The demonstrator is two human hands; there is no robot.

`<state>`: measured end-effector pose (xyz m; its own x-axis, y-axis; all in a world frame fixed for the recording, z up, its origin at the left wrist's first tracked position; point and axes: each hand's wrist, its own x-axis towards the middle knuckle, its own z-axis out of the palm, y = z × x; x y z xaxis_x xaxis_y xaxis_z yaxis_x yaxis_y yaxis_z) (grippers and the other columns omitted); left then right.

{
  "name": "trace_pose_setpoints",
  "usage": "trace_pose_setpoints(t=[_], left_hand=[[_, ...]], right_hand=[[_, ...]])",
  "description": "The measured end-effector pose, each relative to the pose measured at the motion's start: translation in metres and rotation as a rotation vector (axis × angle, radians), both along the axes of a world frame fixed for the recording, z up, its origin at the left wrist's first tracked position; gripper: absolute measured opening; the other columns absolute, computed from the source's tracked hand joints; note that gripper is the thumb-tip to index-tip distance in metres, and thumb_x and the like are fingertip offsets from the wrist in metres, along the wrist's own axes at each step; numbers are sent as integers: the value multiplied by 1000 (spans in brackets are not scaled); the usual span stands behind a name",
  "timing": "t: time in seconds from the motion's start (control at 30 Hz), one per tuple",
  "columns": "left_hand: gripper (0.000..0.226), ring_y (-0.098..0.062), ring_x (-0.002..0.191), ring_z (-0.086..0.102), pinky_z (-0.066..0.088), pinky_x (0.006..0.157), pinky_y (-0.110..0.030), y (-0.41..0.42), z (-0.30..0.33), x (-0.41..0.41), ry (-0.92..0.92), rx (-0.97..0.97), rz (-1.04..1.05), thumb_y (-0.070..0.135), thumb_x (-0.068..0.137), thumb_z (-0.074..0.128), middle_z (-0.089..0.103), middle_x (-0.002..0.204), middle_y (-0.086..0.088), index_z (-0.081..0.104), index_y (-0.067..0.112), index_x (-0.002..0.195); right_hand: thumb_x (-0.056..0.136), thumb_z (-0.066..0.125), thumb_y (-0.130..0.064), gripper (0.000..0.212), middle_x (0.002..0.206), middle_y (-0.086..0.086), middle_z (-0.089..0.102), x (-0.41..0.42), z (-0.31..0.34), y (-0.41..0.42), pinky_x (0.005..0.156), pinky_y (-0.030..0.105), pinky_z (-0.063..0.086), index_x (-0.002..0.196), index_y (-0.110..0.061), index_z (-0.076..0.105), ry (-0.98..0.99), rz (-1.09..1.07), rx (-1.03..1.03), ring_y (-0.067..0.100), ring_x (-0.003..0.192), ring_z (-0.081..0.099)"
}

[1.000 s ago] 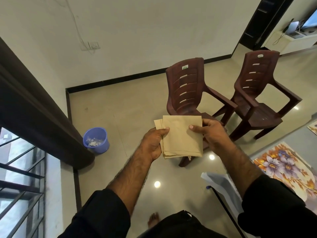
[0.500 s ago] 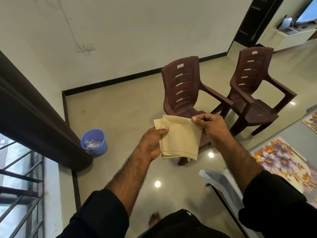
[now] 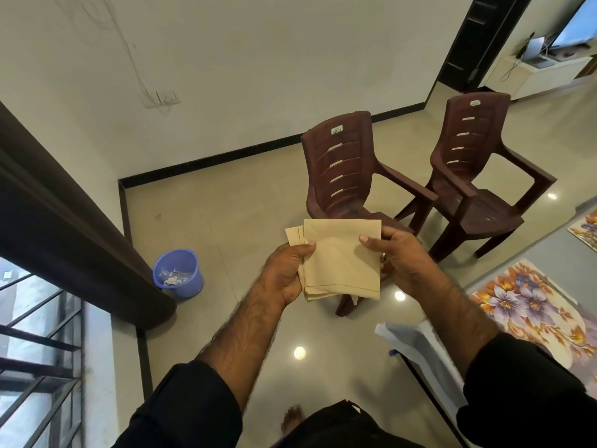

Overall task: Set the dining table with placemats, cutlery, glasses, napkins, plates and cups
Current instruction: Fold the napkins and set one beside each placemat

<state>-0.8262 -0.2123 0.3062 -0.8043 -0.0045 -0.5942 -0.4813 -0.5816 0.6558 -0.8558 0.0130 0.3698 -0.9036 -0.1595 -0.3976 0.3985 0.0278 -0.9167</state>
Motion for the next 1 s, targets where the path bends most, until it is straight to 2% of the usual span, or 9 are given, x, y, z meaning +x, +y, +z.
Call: trace_pose_setpoints(t=[0.1, 0.17, 0.27, 0.43, 0.6, 0.7, 0.8, 0.9, 1.0], left_hand=[[25, -41, 115, 73, 54, 105, -65, 3, 2, 0, -39, 6, 26, 10, 104, 65, 79, 118, -18, 70, 7, 129], [20, -41, 111, 73, 55, 102, -64, 6, 6, 2, -86, 7, 45, 11, 106, 62, 79, 117, -20, 70, 7, 123], [21, -41, 109, 74, 58, 96, -62, 8, 5, 0, -128, -27, 86, 14, 106, 59, 78, 116, -20, 70, 7, 122], [27, -40, 105, 76, 57, 102, -62, 6, 8, -4, -108, -55, 78, 17, 105, 55, 80, 113, -20, 75, 8, 120], [33, -41, 112, 75, 55, 104, -64, -1, 11, -3, -95, -65, 72, 18, 106, 52, 79, 116, -19, 73, 8, 129], [29, -40, 109, 75, 59, 97, -59, -1, 13, 0, -119, -61, 91, 15, 106, 54, 79, 114, -19, 71, 6, 127], [27, -40, 108, 75, 60, 94, -58, -2, 14, 3, -121, -59, 78, 12, 106, 57, 79, 114, -19, 68, 4, 128], [26, -41, 107, 75, 61, 90, -57, 1, 18, 5, -107, -55, 26, 14, 106, 57, 80, 113, -20, 67, 4, 128], [27, -40, 108, 76, 61, 90, -55, 3, 20, 8, -89, -59, -27, 14, 105, 58, 80, 113, -19, 68, 4, 128]], right_hand=[[90, 81, -19, 20, 103, 1, 79, 4, -11, -6, 75, 37, 56, 108, -14, 75, 14, -38, 222, 29, 103, 72], [92, 80, -26, 12, 99, -7, 76, 7, -13, -12, 73, 31, 52, 101, -20, 75, 194, -39, 436, 16, 97, 71], [92, 78, -29, 9, 101, -20, 69, 20, -3, -24, 72, 17, 51, 100, -26, 76, 596, 198, 623, 0, 95, 67], [89, 80, -27, 21, 131, -2, 64, 38, -11, -30, 94, 29, 41, 109, -23, 77, 1042, 575, 919, 16, 119, 55], [88, 79, -29, 22, 137, 0, 61, 38, -13, -21, 96, 35, 40, 110, -24, 77, 1033, 578, 932, 20, 124, 52], [93, 74, -26, 14, 117, -6, 66, 32, -12, -20, 84, 24, 47, 105, -21, 77, 928, 394, 863, 7, 107, 57], [95, 74, -25, 11, 97, -12, 70, 20, -8, -25, 64, 16, 48, 105, -20, 74, 544, 62, 610, 2, 86, 65], [93, 78, -26, 21, 105, -5, 74, 8, -11, -22, 68, 33, 48, 112, -18, 74, 30, -79, 247, 19, 99, 66], [88, 82, -31, 24, 103, 2, 79, 5, -12, -18, 78, 43, 55, 108, -19, 77, -24, -166, 119, 32, 104, 70]])
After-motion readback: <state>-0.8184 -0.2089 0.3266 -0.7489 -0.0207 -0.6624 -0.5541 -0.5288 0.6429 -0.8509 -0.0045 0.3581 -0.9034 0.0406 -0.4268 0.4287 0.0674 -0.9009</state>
